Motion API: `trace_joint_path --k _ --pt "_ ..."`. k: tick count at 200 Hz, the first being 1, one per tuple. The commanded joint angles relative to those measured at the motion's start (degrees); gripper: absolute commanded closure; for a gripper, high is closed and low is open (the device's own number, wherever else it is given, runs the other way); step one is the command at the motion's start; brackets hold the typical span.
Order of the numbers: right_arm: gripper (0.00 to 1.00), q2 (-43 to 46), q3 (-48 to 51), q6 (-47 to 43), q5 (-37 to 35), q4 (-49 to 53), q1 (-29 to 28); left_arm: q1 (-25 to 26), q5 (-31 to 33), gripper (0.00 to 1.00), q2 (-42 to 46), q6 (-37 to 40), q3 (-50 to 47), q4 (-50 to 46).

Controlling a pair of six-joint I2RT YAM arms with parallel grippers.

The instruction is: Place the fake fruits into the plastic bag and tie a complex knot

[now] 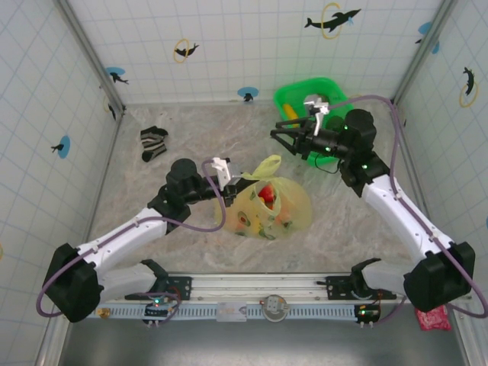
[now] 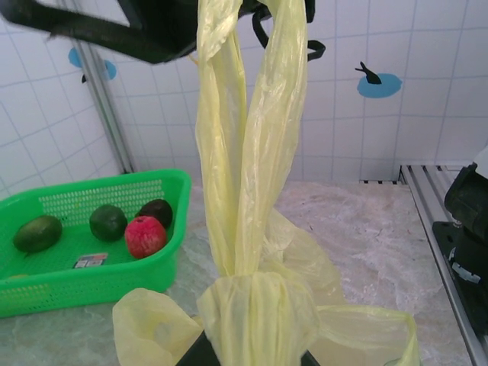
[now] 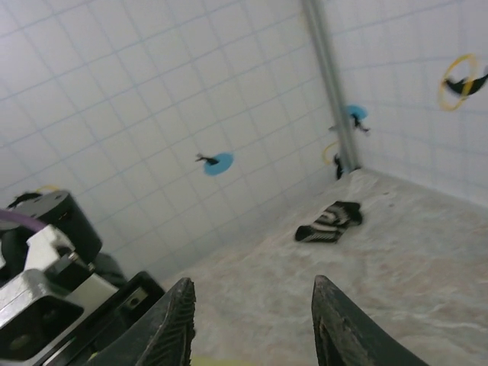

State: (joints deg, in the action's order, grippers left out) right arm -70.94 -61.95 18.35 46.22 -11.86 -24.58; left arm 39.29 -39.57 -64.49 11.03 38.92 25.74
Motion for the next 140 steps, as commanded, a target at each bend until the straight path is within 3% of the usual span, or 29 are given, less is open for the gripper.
trace_joint_path --k 1,34,52,96,140 --pt "0.54 -0.68 -3.2 -8.54 10.2 7.86 -2.55 0.29 -0.82 1.0 0.94 2.59 -0.11 0.9" --pt "0.55 -0.88 -1.48 -13.23 14.24 10.4 -3.6 0.26 -1.5 1.0 0.61 2.99 0.53 -0.15" --pt "0.55 -0.71 -1.33 -20.18 15.0 15.8 -4.93 0.26 -1.47 1.0 0.63 3.12 0.64 -0.51" --pt "0.51 0.76 -0.37 -39.83 7.06 30.93 -8.12 0.26 -1.65 1.0 0.98 3.48 0.64 -1.39" --pt "0.5 1.58 -0.03 -45.81 -0.97 34.63 -9.68 0.26 -2.14 1.0 1.21 3.47 0.75 -1.83"
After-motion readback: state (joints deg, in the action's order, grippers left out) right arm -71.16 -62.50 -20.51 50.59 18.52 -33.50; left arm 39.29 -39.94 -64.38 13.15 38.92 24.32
